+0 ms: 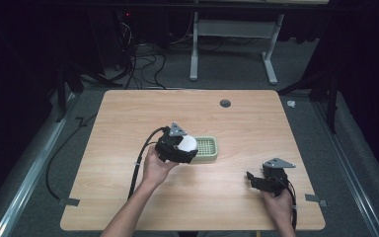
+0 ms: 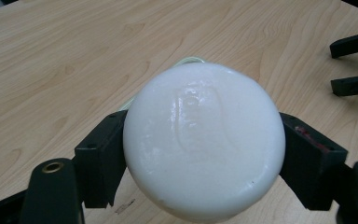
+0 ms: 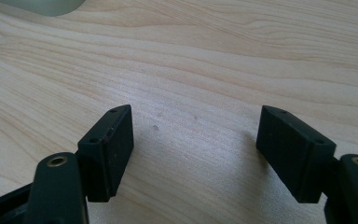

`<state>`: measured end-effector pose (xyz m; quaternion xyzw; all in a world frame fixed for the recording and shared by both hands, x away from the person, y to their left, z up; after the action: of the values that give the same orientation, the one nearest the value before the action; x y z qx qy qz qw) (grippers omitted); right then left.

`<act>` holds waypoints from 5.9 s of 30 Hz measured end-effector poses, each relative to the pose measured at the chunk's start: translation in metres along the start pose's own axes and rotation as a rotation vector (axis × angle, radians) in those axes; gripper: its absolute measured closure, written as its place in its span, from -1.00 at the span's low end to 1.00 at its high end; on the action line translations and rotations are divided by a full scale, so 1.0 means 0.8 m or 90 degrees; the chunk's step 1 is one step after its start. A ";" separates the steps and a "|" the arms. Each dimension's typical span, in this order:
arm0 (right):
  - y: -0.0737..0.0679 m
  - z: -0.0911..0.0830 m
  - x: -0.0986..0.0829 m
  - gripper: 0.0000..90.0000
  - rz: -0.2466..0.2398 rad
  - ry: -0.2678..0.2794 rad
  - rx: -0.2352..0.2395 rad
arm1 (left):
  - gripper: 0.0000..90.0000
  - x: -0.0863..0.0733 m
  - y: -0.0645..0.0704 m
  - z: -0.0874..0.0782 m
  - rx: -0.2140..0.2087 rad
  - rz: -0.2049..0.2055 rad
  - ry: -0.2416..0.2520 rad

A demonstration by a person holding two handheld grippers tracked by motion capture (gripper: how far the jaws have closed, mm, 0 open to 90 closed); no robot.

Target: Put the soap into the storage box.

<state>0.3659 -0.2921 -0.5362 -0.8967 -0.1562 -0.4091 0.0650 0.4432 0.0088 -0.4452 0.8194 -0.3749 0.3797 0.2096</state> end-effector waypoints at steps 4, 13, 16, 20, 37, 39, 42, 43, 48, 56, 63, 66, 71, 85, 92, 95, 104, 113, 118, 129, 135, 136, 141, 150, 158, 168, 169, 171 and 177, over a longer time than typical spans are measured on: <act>0.000 0.000 0.000 -0.37 0.000 0.000 0.000 | -0.46 0.001 -0.002 0.004 0.005 0.000 -0.004; 0.000 0.000 0.000 -0.37 0.000 0.000 0.000 | -0.46 0.008 -0.002 0.013 0.008 0.004 -0.008; 0.000 0.000 0.000 -0.37 0.000 0.000 0.000 | -0.46 0.010 -0.003 0.017 0.008 0.005 -0.010; 0.000 0.000 0.000 -0.38 0.000 0.000 0.001 | -0.46 0.013 -0.002 0.023 0.008 0.002 -0.007; 0.000 0.000 0.000 -0.37 0.000 0.000 0.000 | -0.46 0.007 -0.005 0.059 0.027 -0.006 -0.037; 0.000 0.000 0.000 -0.37 0.000 0.000 0.000 | -0.46 0.006 -0.006 0.064 0.030 -0.006 -0.042; 0.000 0.000 0.000 -0.37 0.000 0.000 0.000 | -0.46 0.006 -0.006 0.068 0.033 -0.005 -0.045; 0.000 0.000 0.000 -0.37 0.000 0.000 0.000 | -0.46 0.005 -0.007 0.071 0.035 -0.005 -0.048; 0.000 0.000 0.000 -0.37 -0.001 0.000 0.001 | -0.46 0.002 -0.009 0.080 0.042 -0.006 -0.053; 0.000 0.000 0.000 -0.37 -0.001 0.000 0.001 | -0.46 -0.001 -0.011 0.092 0.054 -0.006 -0.062; 0.000 0.000 0.000 -0.37 -0.001 0.000 0.000 | -0.46 -0.002 -0.011 0.098 0.061 -0.008 -0.064; 0.000 0.000 0.000 -0.37 0.000 0.000 0.000 | -0.46 -0.002 -0.010 0.100 0.062 -0.009 -0.067; 0.000 0.000 0.000 -0.37 -0.002 0.000 0.001 | -0.46 -0.002 -0.008 0.103 0.067 -0.002 -0.068; 0.000 0.000 0.000 -0.37 -0.001 0.000 0.000 | -0.46 -0.007 -0.009 0.110 0.071 -0.003 -0.084; 0.000 0.000 0.000 -0.37 -0.001 0.001 0.001 | -0.46 -0.009 -0.010 0.113 0.076 -0.008 -0.092; 0.000 0.000 0.000 -0.37 -0.001 0.000 0.000 | -0.46 -0.010 -0.011 0.112 0.075 -0.011 -0.095; 0.000 0.000 0.000 -0.37 0.000 0.000 0.000 | -0.46 -0.002 -0.012 0.100 0.069 -0.013 -0.066; 0.000 0.000 0.000 -0.37 0.000 0.000 0.000 | -0.45 0.006 -0.012 0.077 0.054 -0.018 -0.035; 0.000 0.000 0.000 -0.37 0.000 0.000 0.000 | -0.44 0.007 -0.013 0.065 0.046 -0.031 -0.012; 0.000 0.000 0.000 -0.37 0.000 0.000 0.000 | -0.43 0.003 -0.018 0.038 0.052 -0.023 0.007; 0.000 0.000 0.000 -0.37 0.000 0.000 0.000 | -0.43 -0.001 -0.022 0.026 0.048 -0.031 0.010; 0.000 0.000 0.000 -0.37 0.000 0.000 0.000 | -0.43 -0.002 -0.023 0.024 0.046 -0.031 0.010; 0.000 0.000 0.000 -0.37 0.000 0.000 0.000 | -0.43 -0.006 -0.026 0.013 0.042 -0.038 0.016; 0.000 0.000 0.000 -0.37 0.000 0.000 0.000 | -0.43 -0.016 -0.029 0.000 0.037 -0.046 0.021; 0.000 0.000 0.000 -0.37 0.000 0.000 0.000 | -0.43 -0.020 -0.030 -0.016 0.037 -0.051 0.031; 0.000 0.000 0.000 -0.37 0.000 0.000 0.000 | -0.43 -0.026 -0.030 -0.027 0.035 -0.059 0.039; 0.000 0.000 0.000 -0.37 0.000 0.000 0.000 | -0.43 -0.028 -0.031 -0.030 0.036 -0.061 0.039; 0.000 0.000 0.000 -0.37 0.000 0.000 0.000 | -0.43 -0.030 -0.032 -0.033 0.036 -0.062 0.040; 0.000 0.000 0.000 -0.37 -0.001 0.001 0.001 | -0.43 -0.036 -0.033 -0.043 0.038 -0.068 0.045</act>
<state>0.3659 -0.2920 -0.5362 -0.8963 -0.1572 -0.4094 0.0654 0.4353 0.0605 -0.4474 0.8303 -0.3116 0.4075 0.2178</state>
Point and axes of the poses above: each handheld gripper's, and its own axes: z roughly forward along the jaws, x roughly out of its top, y roughly to its right, the point moved 5 cm from there along z, roughly forward along the jaws, and after that the axes turned 3 degrees about y, right-handed, at the moved point
